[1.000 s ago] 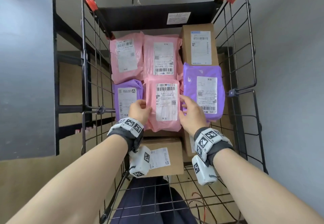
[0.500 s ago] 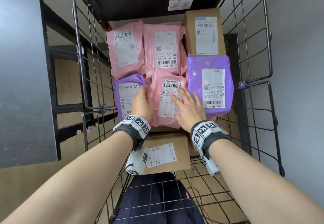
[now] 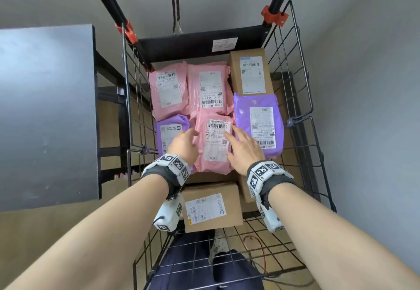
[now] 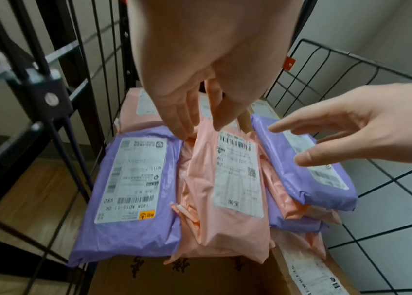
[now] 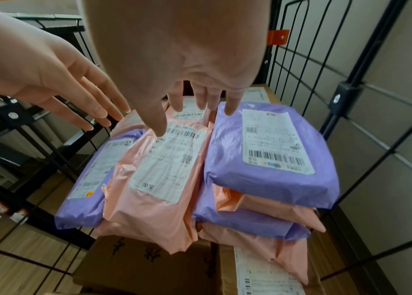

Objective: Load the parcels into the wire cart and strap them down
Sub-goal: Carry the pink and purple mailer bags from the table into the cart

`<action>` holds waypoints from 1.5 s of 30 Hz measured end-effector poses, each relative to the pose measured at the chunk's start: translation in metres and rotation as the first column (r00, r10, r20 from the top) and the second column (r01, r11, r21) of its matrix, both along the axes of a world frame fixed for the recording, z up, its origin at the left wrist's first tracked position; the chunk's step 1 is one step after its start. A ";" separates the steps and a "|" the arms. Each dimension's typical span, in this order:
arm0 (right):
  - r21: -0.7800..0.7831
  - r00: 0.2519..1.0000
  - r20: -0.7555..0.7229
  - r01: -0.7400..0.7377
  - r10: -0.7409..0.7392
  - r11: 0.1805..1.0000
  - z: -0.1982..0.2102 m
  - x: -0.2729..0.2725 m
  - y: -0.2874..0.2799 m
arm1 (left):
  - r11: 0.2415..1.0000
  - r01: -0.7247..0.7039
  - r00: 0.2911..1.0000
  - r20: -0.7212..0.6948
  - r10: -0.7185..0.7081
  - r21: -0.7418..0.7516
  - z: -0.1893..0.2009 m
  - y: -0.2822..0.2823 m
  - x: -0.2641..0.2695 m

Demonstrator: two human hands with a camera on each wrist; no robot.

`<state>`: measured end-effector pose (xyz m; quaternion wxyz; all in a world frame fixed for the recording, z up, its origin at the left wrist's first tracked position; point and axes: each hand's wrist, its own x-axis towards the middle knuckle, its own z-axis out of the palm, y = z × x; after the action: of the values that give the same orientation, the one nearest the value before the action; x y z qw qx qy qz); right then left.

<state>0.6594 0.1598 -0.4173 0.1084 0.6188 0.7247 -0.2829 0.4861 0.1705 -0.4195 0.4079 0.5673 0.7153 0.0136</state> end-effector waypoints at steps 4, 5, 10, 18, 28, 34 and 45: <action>-0.012 1.000 -0.019 0.003 -0.003 1.000 0.040 0.000 -0.011 | 0.999 -0.006 1.000 -0.022 0.007 0.042 0.040 -0.016 -0.005; -0.007 1.000 -0.021 -0.006 0.006 1.000 0.050 -0.001 -0.016 | 0.998 -0.014 0.999 -0.031 0.016 0.058 0.050 -0.023 -0.006; 0.070 0.994 -0.061 -0.089 0.094 0.994 0.102 -0.011 -0.053 | 0.982 -0.095 0.994 -0.046 0.104 0.166 0.105 -0.073 -0.016; 0.174 0.952 -0.123 -0.258 0.281 0.950 0.179 -0.075 -0.111 | 0.943 -0.188 0.963 -0.140 0.233 0.273 0.198 -0.173 -0.078; 0.264 0.861 -0.107 -0.458 0.498 0.849 0.238 -0.225 -0.161 | 0.894 -0.323 0.866 -0.285 0.411 0.310 0.263 -0.260 -0.214; 0.258 0.851 -0.079 -0.486 0.519 0.835 0.244 -0.338 -0.169 | 0.913 -0.295 0.860 -0.338 0.382 0.282 0.262 -0.279 -0.320; 0.300 0.905 -0.074 -0.380 0.419 0.875 0.233 -0.536 -0.179 | 0.935 -0.250 0.884 -0.334 0.327 0.253 0.251 -0.281 -0.525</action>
<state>0.1236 -0.0190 -0.1843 0.0264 0.4435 0.8752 -0.1911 -0.0388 -0.1103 -0.1685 0.1986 0.4848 0.8508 0.0397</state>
